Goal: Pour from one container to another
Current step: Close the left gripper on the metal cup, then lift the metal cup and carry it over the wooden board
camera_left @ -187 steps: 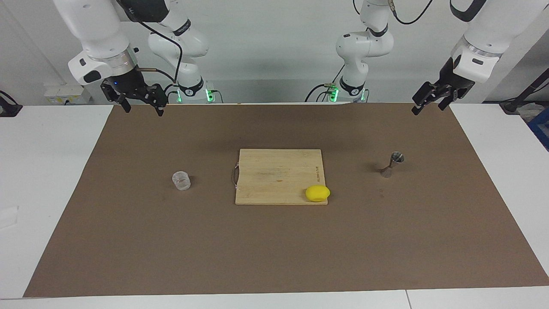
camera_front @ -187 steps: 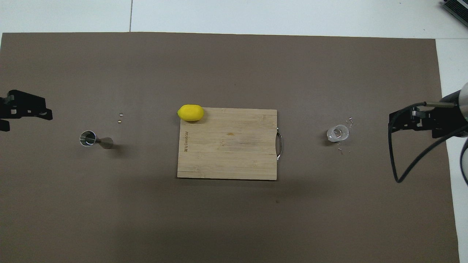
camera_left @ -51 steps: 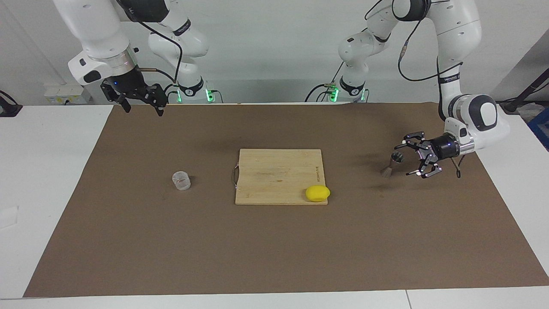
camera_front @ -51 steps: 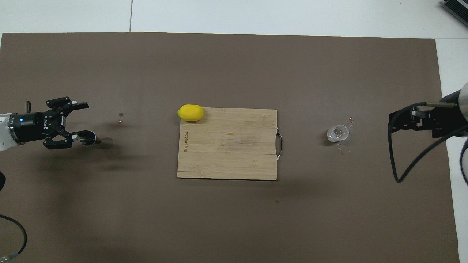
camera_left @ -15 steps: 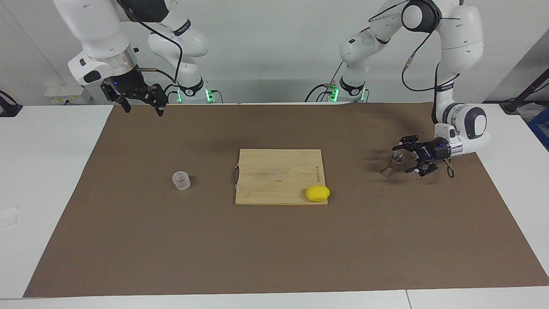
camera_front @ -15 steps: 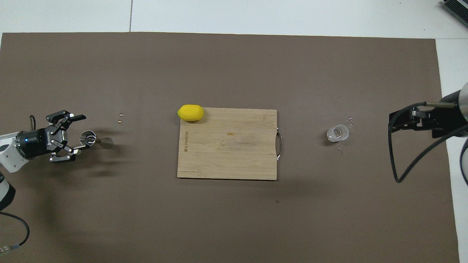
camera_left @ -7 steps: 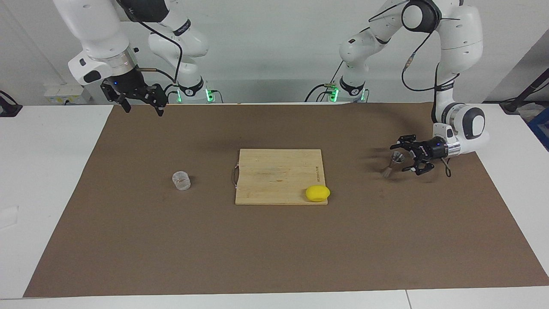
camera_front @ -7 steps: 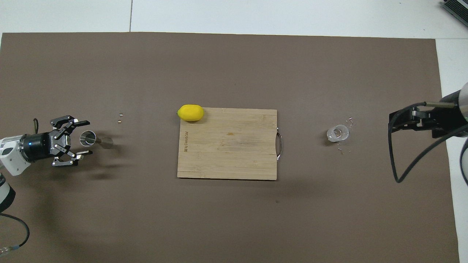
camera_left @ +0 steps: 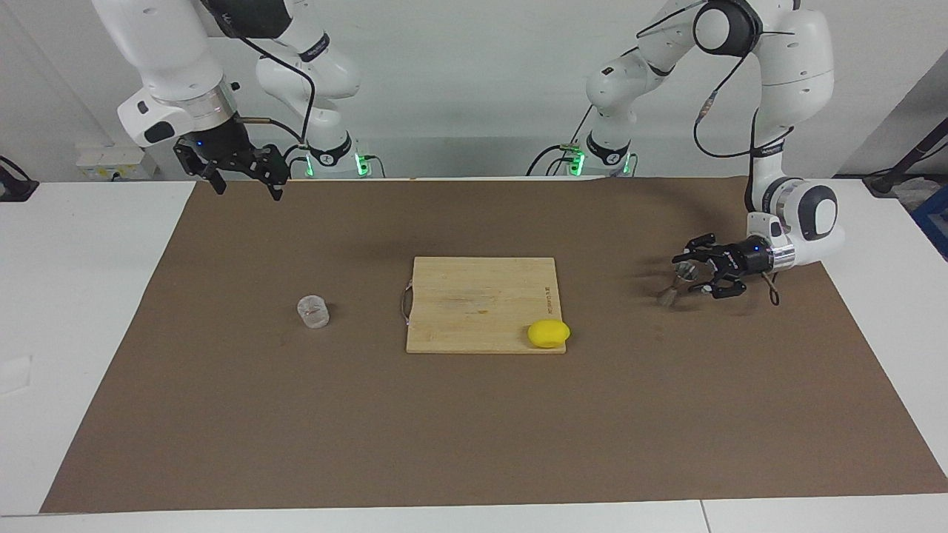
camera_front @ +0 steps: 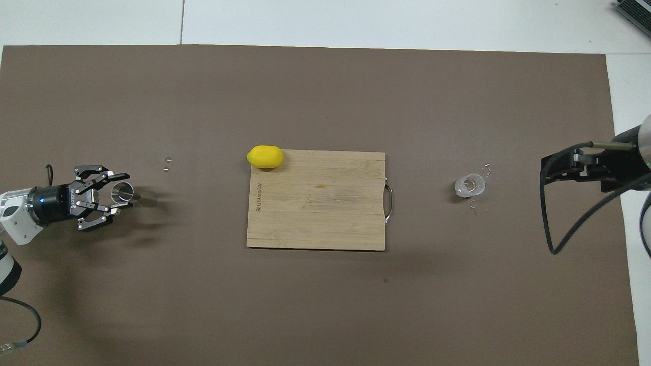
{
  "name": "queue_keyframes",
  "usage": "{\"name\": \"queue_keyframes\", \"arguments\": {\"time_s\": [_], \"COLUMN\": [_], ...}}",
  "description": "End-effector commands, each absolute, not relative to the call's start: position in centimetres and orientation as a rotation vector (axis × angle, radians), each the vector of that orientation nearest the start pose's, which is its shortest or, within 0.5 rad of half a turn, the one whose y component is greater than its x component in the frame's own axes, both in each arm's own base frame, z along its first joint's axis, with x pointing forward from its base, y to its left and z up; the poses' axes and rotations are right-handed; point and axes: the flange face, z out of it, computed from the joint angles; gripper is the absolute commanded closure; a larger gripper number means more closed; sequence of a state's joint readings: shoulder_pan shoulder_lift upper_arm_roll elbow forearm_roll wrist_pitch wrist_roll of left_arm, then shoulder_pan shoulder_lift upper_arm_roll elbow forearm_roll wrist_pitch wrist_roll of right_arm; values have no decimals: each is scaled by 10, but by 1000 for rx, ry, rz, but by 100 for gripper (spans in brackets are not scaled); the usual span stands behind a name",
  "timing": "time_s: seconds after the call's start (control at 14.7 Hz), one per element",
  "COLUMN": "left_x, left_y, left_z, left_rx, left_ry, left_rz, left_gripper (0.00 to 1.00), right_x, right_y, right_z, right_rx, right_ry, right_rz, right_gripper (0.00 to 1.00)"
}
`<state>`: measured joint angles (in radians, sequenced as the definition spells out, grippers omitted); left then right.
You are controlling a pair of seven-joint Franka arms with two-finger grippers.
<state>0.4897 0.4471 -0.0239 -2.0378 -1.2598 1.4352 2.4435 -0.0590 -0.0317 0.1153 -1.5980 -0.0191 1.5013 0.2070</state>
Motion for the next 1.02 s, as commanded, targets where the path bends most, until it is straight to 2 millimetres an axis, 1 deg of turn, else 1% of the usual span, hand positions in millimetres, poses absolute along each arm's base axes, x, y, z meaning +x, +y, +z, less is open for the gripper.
{"name": "queue_keyframes", "arguments": {"time_s": [0.0, 0.14, 0.2, 0.34, 0.48, 0.54, 0.61, 0.75, 0.82, 0.95], "left_x": [519, 520, 521, 524, 532, 535, 537, 546, 550, 555], "left_y": [136, 137, 138, 140, 142, 139, 133, 107, 94, 60], "left_z": [248, 249, 249, 251, 258, 261, 262, 265, 264, 263], "left_rx": [1399, 1406, 1409, 1412, 1413, 1410, 1410, 1380, 1365, 1334], "left_ry": [-1156, -1158, -1159, -1163, -1165, -1157, -1139, -1149, -1150, -1156], "left_rz": [1228, 1230, 1232, 1233, 1233, 1222, 1203, 1179, 1170, 1141], "left_gripper": [54, 74, 82, 82, 82, 82, 82, 82, 82, 82], "right_x": [531, 531, 531, 531, 531, 531, 531, 531, 531, 531], "right_y": [27, 27, 27, 27, 27, 27, 27, 27, 27, 27], "right_z": [625, 625, 625, 625, 625, 625, 625, 625, 625, 625], "right_rx": [-3140, -3140, -3140, -3140, -3140, -3140, -3140, -3140, -3140, -3140], "right_ry": [256, 256, 256, 256, 256, 256, 256, 256, 256, 256], "right_rz": [84, 84, 84, 84, 84, 84, 84, 84, 84, 84], "right_gripper": [0, 0, 0, 0, 0, 0, 0, 0, 0, 0]}}
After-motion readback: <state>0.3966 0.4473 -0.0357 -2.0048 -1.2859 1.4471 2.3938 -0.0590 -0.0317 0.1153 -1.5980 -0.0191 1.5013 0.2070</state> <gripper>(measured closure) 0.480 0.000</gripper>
